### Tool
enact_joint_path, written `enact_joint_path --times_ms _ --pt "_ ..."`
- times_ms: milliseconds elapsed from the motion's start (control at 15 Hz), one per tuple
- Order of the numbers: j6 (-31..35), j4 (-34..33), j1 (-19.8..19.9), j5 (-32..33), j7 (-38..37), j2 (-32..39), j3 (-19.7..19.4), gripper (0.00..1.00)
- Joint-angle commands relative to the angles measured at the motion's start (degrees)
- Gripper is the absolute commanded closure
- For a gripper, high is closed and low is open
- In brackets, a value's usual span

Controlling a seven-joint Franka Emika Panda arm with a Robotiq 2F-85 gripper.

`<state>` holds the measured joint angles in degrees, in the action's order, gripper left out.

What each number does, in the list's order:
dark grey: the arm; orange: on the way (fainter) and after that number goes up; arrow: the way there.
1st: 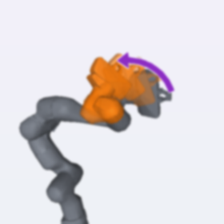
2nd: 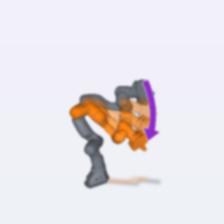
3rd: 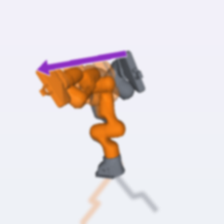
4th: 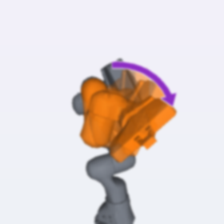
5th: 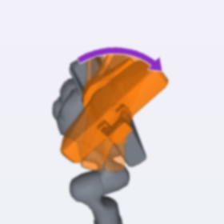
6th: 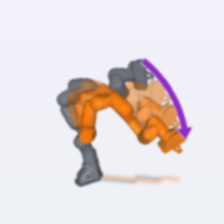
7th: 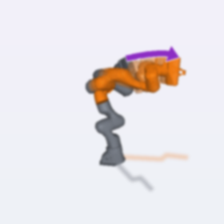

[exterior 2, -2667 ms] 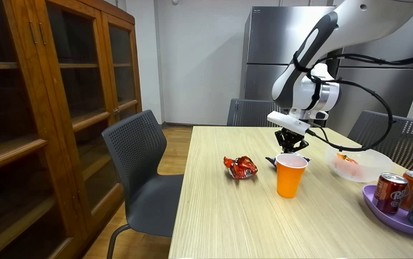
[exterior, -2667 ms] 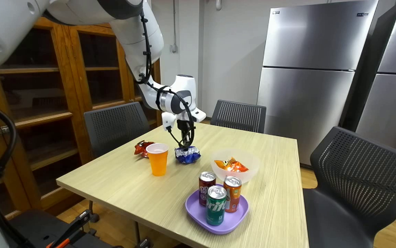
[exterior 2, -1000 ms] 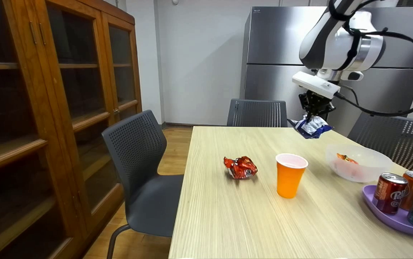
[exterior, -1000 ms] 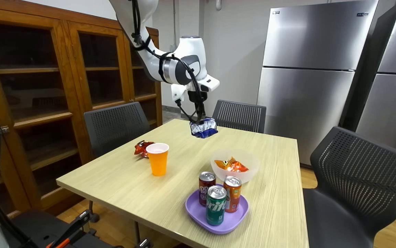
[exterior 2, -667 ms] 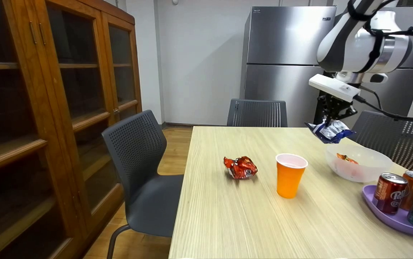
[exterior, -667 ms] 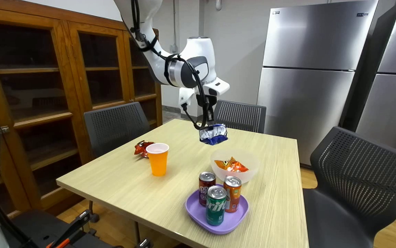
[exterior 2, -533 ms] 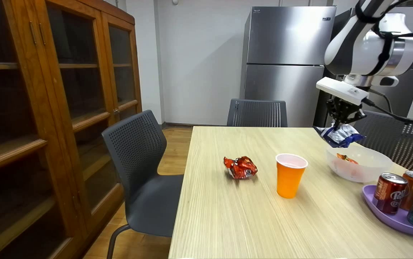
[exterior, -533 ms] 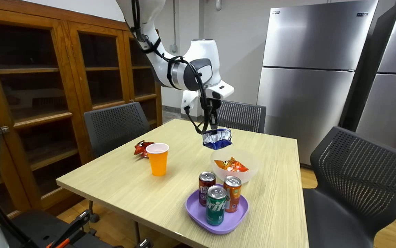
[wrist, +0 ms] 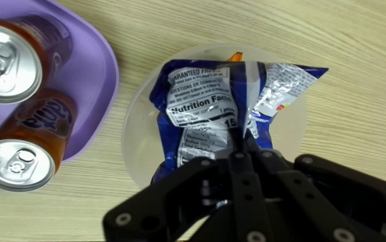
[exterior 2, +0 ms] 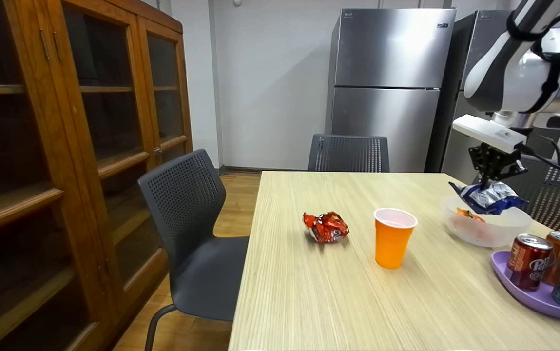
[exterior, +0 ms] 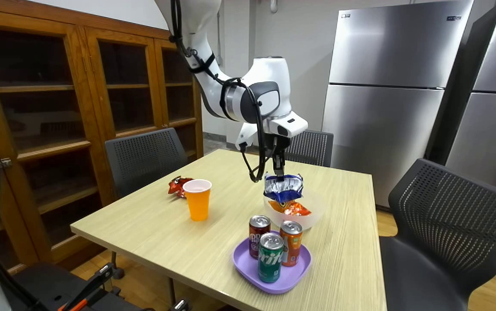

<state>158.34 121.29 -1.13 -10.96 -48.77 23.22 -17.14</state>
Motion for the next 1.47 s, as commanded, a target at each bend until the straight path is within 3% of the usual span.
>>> enact_joint_path --times_ms 0,1400 --pt "-0.1 -1.1 1.4 -0.3 -2.7 0.9 0.5 1.00" --pt "-3.8 -15.0 5.5 -1.1 -6.1 14.4 0.7 1.00"
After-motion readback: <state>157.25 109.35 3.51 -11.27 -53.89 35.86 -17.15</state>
